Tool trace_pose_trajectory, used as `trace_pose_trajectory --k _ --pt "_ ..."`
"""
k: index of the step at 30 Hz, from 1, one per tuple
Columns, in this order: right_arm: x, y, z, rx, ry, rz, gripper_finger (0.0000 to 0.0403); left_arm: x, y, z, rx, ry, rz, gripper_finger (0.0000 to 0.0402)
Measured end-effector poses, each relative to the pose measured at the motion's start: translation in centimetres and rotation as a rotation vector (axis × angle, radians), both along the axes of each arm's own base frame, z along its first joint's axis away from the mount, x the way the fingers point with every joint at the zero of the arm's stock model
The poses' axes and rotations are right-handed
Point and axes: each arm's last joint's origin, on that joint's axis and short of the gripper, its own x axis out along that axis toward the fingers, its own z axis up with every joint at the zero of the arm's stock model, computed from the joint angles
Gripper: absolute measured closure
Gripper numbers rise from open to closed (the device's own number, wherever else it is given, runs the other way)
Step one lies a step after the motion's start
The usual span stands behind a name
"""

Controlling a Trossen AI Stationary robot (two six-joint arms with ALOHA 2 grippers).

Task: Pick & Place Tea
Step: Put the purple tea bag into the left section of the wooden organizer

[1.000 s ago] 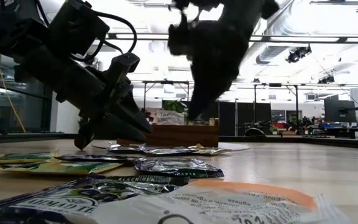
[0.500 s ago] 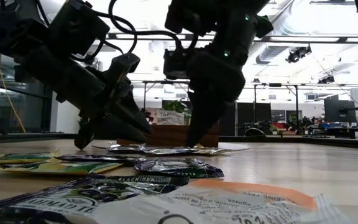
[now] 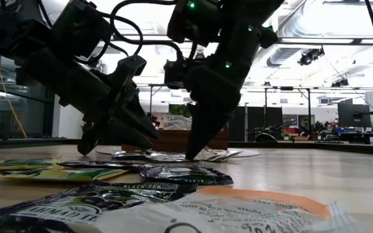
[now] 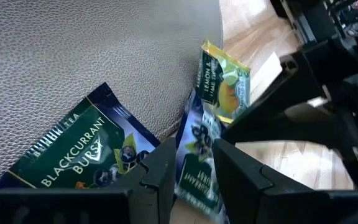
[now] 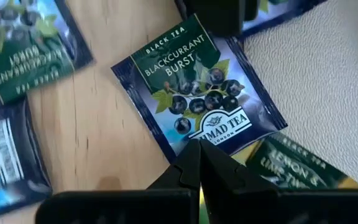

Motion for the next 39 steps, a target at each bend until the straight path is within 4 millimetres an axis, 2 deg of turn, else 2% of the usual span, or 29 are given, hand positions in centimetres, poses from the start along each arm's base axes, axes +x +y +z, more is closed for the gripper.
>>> trace_pose_trajectory --k 15,25,39 --pt "0.2 0.0 -0.4 -0.024 -0.034 -0.101 0.0403 -0.5 0.1 -0.7 -0.047 0.082 0.04 0.0295" --pt "-1.3 -0.3 -2.6 0.027 -0.063 -0.175 0.0403 -0.9 0.2 -1.1 -0.018 0.144 0.053 0.0295" --pt "-1.4 -0.3 -2.6 0.048 -0.07 -0.173 0.0403 -1.3 0.3 -1.5 -0.021 0.209 0.042 0.0295"
